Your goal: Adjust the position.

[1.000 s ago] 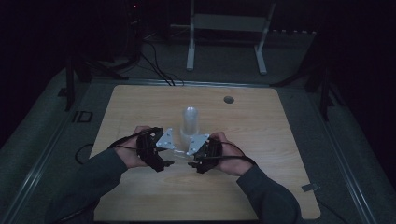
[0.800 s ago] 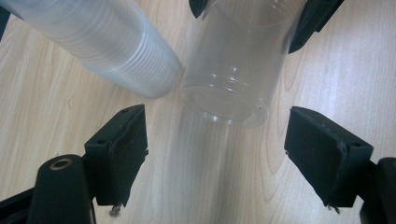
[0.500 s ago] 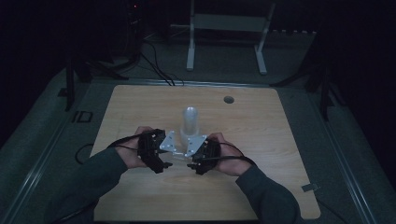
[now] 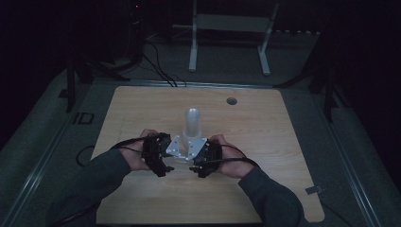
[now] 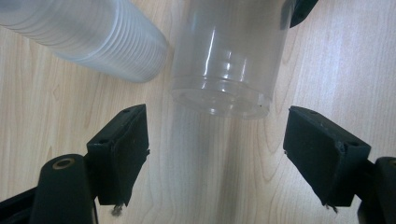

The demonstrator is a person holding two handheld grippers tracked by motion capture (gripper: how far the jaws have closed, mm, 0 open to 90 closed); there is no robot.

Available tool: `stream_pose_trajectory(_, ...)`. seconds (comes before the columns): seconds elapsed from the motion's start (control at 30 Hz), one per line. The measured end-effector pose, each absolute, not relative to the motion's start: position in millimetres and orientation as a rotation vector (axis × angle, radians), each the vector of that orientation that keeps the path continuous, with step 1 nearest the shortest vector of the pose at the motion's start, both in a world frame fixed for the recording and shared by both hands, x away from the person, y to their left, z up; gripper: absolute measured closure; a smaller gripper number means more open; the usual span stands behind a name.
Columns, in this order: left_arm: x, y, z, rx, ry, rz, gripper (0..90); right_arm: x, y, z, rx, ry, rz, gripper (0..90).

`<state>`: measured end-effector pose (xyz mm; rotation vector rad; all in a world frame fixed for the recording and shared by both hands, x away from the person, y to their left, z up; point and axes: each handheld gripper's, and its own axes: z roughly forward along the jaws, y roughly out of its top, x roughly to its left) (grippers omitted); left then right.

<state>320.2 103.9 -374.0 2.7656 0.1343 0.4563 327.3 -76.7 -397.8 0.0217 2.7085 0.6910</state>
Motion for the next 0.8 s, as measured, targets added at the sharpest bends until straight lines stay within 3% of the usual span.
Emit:
stream_pose_trajectory(0.6, 325.1, 98.4, -377.5, 2.793, 0.094, 0.389, 28.1, 322.4, -72.5, -397.0, -0.018, 2.695, 0.659, 31.3)
stream_pose_trajectory(0.63, 319.1, 95.2, -386.6, 2.662, 0.248, 0.356, 28.7, 322.3, -72.2, -397.0, -0.023, 2.692, 0.655, 31.3)
stream_pose_trajectory(0.8, 321.1, 94.4, -387.0, 2.683, 0.225, 0.341, 29.7, 321.5, -71.4, -396.3, -0.039, 2.696, 0.660, 31.3)
